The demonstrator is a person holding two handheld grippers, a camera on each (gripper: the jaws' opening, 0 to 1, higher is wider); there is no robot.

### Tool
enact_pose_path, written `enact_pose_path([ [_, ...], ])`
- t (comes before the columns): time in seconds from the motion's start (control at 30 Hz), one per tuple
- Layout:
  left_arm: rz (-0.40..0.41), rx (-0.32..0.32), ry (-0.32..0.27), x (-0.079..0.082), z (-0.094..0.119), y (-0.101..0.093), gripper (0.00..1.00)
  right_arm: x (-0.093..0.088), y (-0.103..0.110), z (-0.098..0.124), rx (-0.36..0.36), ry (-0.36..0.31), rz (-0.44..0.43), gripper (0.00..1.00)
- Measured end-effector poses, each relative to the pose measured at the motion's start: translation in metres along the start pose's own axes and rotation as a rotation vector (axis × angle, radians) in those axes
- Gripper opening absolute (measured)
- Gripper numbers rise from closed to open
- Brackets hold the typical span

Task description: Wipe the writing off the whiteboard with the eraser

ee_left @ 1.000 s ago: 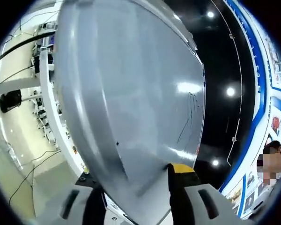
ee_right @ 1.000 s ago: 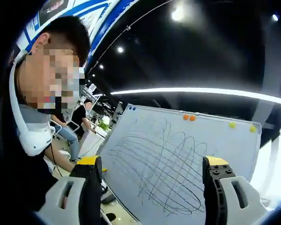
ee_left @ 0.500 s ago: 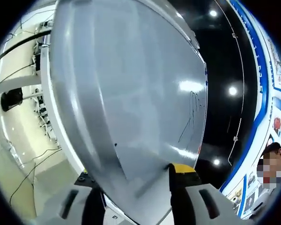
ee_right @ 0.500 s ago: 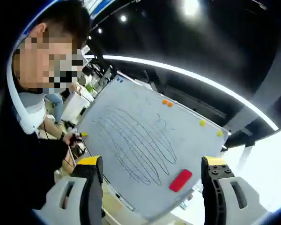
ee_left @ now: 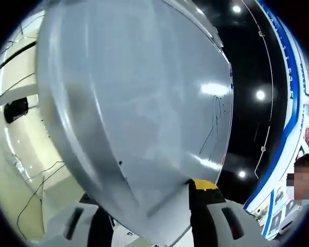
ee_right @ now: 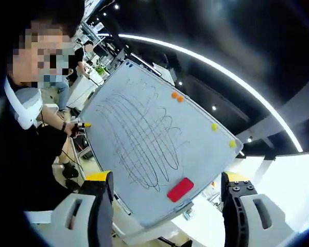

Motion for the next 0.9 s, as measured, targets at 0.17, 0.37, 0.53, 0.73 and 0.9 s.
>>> enact_pose_path([
  [0.17,0.01,-0.026,0.007,-0.009,0.003,-0.01,0.57,0.017,0.001,-0.012,0.03,-0.07,-0.005,0.88],
  [0.37,0.004,-0.1,0.042,-0.013,0.004,-0.02,0.55,0.025,0.004,-0.031,0.124,-0.133,-0.052,0.88],
  [0.53,0.027,-0.061,0.004,-0.012,0.001,-0.019,0.56,0.025,0.004,-0.051,0.153,-0.131,-0.028,0.87],
  [0.73,0.046,-0.074,0.012,-0.015,-0.007,-0.018,0.55,0.013,-0.001,-0.085,0.155,-0.157,-0.07,0.87],
  [0.9,0.054,-0.084,0.008,-0.015,-0.011,-0.017,0.53,0.002,0.0,-0.106,0.205,-0.184,-0.168,0.87],
])
Point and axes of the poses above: the point that each gripper's makers call its tool centre point, and the gripper's own axes: z roughly backward along the fingers, y roughly to its left, x roughly out of its top, the point moved 9 cm from there along z, roughly backward along the fingers, and after that the axes turned 8 degrees about -y, right-handed, at the moved point
